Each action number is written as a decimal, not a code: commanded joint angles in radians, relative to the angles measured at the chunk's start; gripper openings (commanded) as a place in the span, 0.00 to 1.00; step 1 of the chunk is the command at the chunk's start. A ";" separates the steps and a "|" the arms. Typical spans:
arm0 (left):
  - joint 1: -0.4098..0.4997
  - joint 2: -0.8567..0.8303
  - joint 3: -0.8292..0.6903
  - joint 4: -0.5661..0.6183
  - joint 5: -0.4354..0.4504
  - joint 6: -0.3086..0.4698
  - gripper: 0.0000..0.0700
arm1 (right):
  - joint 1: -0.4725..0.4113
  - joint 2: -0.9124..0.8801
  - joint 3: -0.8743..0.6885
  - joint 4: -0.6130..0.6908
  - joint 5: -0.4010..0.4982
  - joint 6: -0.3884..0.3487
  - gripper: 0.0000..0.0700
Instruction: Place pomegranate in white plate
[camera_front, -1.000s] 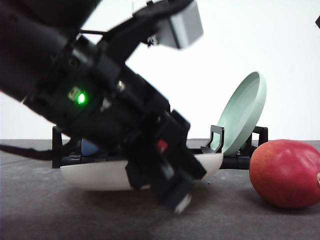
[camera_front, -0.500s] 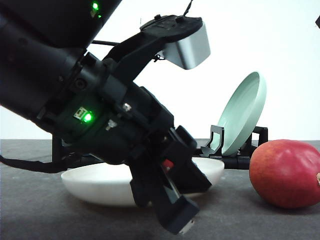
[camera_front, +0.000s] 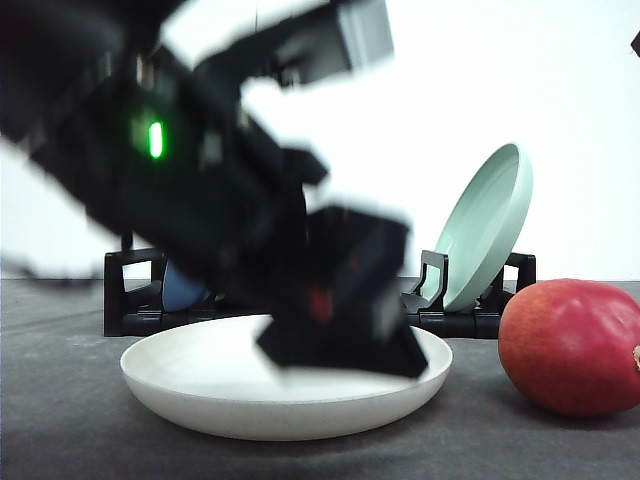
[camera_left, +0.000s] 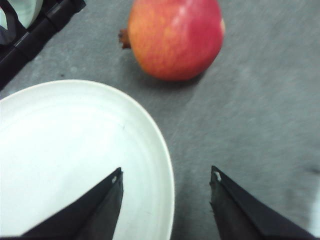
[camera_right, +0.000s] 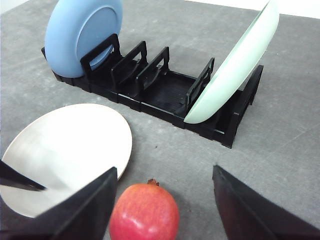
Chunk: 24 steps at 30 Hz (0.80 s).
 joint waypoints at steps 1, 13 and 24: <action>0.002 -0.040 0.061 -0.164 0.041 -0.049 0.46 | 0.004 0.002 0.016 0.011 0.003 0.011 0.54; 0.293 -0.329 0.209 -0.485 0.309 -0.192 0.46 | 0.004 0.002 0.016 0.011 0.003 0.011 0.54; 0.736 -0.441 0.209 -0.597 0.381 -0.166 0.46 | 0.004 0.002 0.016 0.011 0.002 0.011 0.54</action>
